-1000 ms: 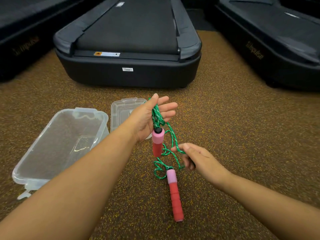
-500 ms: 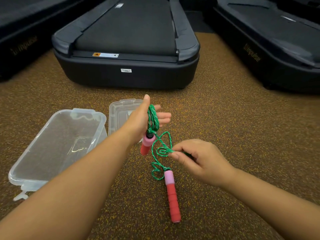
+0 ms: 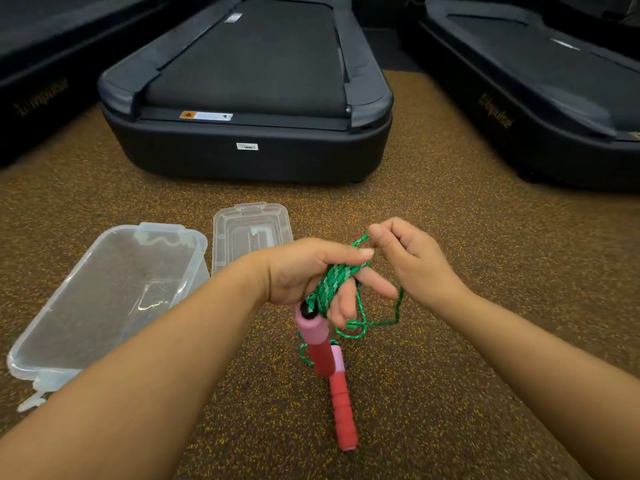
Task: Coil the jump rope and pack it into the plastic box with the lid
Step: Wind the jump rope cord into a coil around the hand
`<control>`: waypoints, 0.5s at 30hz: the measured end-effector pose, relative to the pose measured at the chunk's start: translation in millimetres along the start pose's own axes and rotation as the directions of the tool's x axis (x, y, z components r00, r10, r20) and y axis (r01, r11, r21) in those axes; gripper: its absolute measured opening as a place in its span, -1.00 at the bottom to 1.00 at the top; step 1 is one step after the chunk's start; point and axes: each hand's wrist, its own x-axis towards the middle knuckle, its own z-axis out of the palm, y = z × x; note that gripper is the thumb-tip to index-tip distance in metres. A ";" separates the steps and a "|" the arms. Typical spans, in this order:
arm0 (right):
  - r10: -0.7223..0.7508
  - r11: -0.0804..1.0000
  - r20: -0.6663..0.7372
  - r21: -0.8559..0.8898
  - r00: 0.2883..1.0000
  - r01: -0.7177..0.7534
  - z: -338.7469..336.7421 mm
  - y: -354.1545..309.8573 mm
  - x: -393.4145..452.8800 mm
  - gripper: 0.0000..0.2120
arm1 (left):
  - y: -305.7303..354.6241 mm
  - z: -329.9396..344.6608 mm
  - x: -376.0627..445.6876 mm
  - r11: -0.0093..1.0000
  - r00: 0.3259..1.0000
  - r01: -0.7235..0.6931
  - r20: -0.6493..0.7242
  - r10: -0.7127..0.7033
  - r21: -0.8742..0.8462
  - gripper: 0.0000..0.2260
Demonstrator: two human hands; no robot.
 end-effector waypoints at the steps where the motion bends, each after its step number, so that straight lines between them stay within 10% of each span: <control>1: 0.037 0.999 0.016 0.027 0.999 -0.038 3.6 5.6 -3.0 -0.75 | 1.2 0.5 0.2 0.999 0.999 -0.040 -0.019 0.040 -0.018 -0.55; 9: 0.148 0.977 0.168 0.126 0.975 -0.170 32.7 39.9 -35.5 -0.66 | -2.8 -13.7 6.4 0.895 0.909 -0.329 -0.358 0.213 -0.301 -0.56; 15: 0.028 0.996 0.278 -0.089 0.960 -0.003 40.3 23.4 -50.5 -0.72 | -4.2 -19.5 12.9 0.865 0.803 -0.421 -0.555 0.215 -0.274 -0.53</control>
